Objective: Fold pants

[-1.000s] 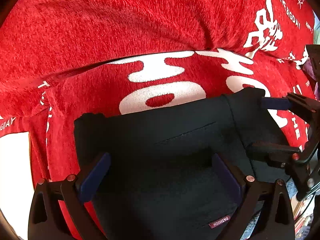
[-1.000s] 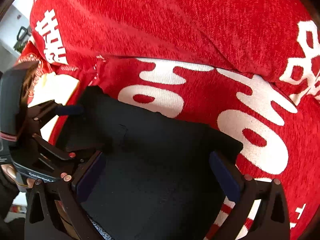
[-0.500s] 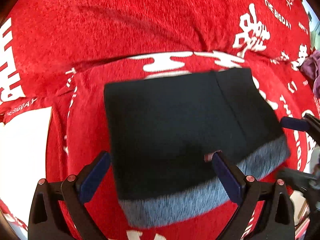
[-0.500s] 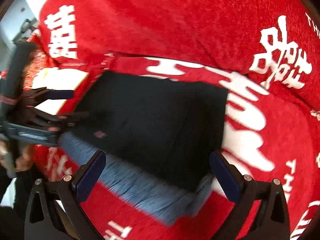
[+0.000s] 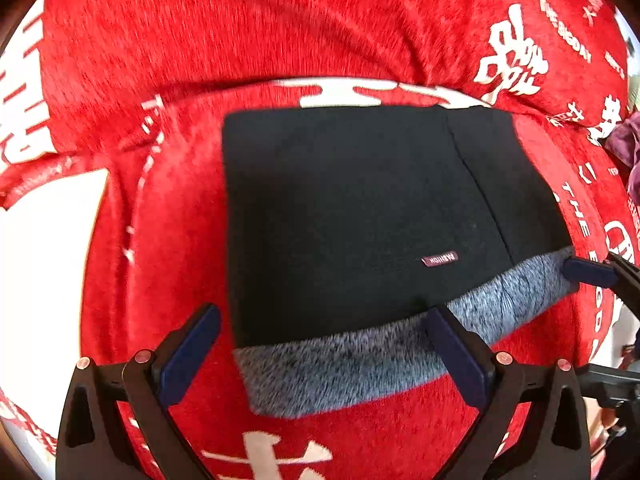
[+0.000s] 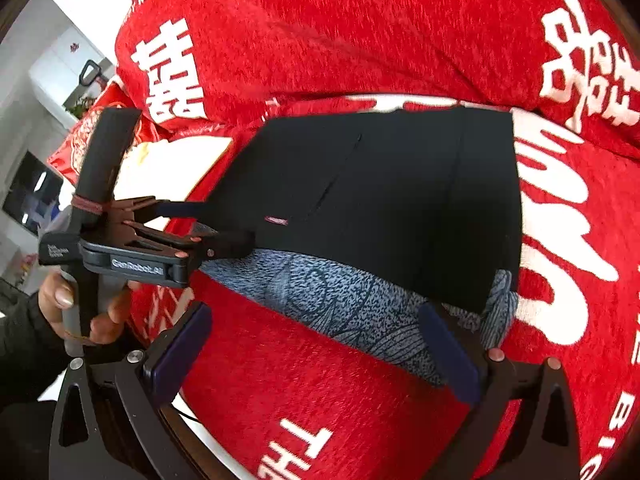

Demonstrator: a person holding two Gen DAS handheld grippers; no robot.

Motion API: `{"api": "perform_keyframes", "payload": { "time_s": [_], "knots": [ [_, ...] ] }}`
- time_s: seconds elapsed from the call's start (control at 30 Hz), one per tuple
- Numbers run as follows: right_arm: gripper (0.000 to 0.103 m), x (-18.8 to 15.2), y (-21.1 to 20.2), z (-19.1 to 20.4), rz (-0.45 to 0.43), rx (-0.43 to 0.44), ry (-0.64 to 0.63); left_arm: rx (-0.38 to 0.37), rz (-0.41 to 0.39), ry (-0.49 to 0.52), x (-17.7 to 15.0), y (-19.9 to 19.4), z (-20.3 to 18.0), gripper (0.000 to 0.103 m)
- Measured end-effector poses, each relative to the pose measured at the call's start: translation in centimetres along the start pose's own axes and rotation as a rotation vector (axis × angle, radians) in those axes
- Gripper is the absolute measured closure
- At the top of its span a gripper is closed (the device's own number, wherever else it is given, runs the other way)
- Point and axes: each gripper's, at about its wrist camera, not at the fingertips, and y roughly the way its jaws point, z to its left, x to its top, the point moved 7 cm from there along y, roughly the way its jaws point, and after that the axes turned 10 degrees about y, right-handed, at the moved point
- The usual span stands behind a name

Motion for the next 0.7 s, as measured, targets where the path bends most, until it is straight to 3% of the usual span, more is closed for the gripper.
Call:
{"api": "perform_keyframes", "payload": {
  "time_s": [0.1, 0.23, 0.4, 0.57, 0.7],
  "knots": [
    [0.0, -0.8, -0.7, 0.7, -0.019, 0.01, -0.009, 0.027, 0.016, 0.014, -0.7, 0.4, 0.0, 0.0],
    [0.0, -2.1, 1.8, -0.8, 0.033, -0.019, 0.032, 0.028, 0.066, 0.01, -1.3, 2.3, 0.0, 0.0],
    [0.0, -1.8, 0.9, 0.2, -0.002, -0.058, 0.019, 0.077, -0.021, 0.026, -0.9, -0.7, 0.0, 0.0],
    [0.0, -0.9, -2.9, 1.7, -0.139, -0.219, -0.027, 0.155, -0.103, 0.006, -0.1, -4.0, 0.3, 0.0],
    [0.0, 0.0, -3.5, 1.0, -0.157, -0.356, 0.02, 0.145, -0.087, -0.004, 0.2, -4.6, 0.6, 0.0]
  ]
}}
